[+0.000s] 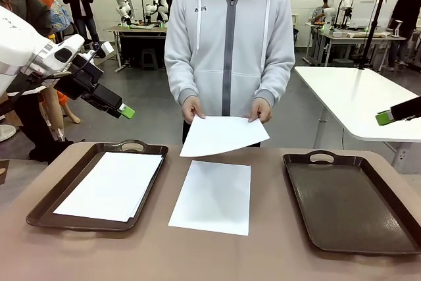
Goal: Sort the A4 documents.
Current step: Receive the A4 Paper.
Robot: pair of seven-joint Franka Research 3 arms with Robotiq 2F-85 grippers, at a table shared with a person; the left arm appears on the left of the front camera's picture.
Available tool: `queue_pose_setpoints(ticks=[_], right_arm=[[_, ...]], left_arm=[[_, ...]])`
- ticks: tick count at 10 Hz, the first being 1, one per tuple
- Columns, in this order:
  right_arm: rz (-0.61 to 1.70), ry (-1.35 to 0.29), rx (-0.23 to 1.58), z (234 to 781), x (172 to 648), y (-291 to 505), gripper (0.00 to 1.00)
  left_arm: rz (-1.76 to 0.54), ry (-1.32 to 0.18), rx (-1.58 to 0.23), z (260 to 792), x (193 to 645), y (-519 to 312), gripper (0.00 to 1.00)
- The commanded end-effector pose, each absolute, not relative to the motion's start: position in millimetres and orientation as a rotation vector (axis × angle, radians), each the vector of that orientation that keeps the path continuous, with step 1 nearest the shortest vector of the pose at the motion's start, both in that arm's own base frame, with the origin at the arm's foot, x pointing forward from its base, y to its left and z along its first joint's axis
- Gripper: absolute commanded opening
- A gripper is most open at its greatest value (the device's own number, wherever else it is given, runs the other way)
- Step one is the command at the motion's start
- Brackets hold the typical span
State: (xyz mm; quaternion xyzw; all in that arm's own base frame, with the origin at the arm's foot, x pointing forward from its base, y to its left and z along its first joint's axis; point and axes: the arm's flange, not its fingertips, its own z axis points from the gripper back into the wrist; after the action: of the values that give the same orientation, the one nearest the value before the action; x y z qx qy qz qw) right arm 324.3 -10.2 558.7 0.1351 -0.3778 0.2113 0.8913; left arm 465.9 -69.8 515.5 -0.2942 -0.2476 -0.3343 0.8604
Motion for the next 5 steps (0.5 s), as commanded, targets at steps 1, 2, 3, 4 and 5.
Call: queue_pose_setpoints(ticks=[1,2,3,4,5], right_arm=[[0.443,-0.784,0.301,557.3,325.2,-10.4,1.0],[0.443,-0.784,0.301,557.3,325.2,-10.4,1.0],[0.443,-0.784,0.301,557.3,325.2,-10.4,1.0],[0.443,-0.784,0.301,557.3,325.2,-10.4,1.0],[0.443,-0.784,0.301,557.3,325.2,-10.4,1.0]], left_arm=[[-0.699,-0.526,-0.614,516.5,466.1,-69.1,1.0],[-0.699,-0.526,-0.614,516.5,466.1,-69.1,1.0],[-0.699,-0.526,-0.614,516.5,466.1,-69.1,1.0],[-0.699,-0.526,-0.614,516.5,466.1,-69.1,1.0],[-0.699,-0.526,-0.614,516.5,466.1,-69.1,1.0]])
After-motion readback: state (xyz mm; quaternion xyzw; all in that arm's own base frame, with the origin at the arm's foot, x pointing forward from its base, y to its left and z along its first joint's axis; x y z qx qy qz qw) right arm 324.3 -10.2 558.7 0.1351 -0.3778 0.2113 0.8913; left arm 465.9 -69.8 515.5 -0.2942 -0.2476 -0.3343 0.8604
